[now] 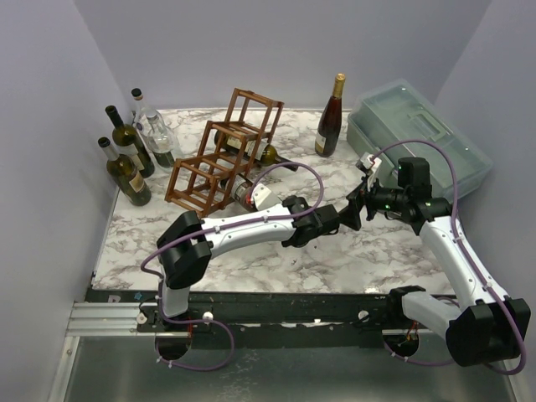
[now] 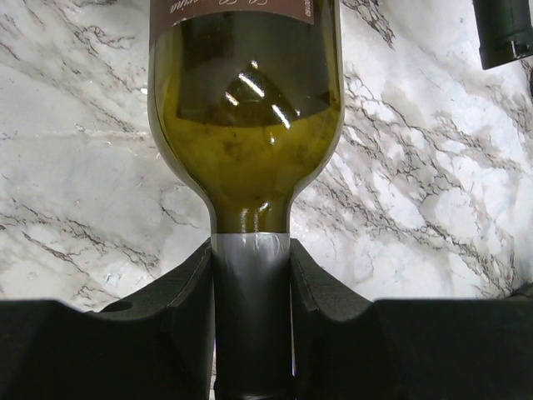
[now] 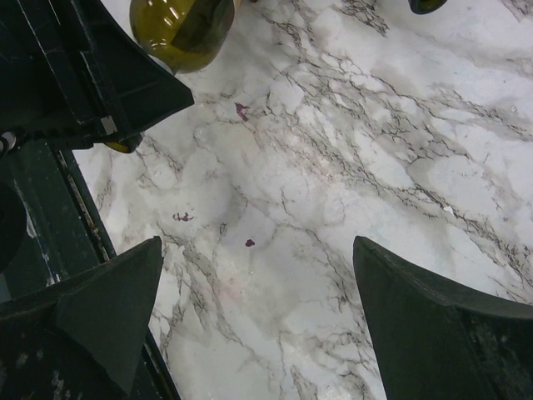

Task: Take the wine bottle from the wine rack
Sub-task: Pick up the wine bottle from the wine rack.

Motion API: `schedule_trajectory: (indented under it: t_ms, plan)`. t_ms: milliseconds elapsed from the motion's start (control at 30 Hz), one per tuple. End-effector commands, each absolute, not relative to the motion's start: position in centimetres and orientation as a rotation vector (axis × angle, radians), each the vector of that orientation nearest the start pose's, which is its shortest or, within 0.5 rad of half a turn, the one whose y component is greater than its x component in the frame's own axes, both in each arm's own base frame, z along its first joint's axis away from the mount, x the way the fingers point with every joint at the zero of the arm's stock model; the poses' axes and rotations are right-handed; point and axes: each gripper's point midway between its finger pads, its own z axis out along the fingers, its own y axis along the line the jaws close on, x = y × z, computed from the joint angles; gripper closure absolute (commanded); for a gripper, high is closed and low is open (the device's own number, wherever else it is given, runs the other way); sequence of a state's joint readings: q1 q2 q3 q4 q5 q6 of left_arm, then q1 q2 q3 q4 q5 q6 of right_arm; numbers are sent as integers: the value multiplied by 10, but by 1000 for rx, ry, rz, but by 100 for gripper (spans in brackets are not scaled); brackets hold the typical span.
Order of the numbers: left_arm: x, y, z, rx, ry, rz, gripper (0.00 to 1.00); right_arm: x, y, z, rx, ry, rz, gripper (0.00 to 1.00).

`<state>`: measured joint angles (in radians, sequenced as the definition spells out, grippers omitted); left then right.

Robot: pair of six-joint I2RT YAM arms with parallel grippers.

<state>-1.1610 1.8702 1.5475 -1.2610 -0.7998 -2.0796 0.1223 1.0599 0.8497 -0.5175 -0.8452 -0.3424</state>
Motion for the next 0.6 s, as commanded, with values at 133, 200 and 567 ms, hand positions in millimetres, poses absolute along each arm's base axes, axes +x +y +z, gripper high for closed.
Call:
schedule_trajectory:
  t_ms: [133, 200, 567]
  plan:
    - [259, -302, 144, -1257, 1848, -234, 100, 255, 151, 200, -894, 1907, 798, 1]
    - [259, -303, 136, -1255, 1854, -214, 100, 255, 151, 200, -893, 1907, 797, 1]
    - [264, -317, 120, -1233, 1865, -176, 100, 255, 151, 199, -893, 1910, 798, 1]
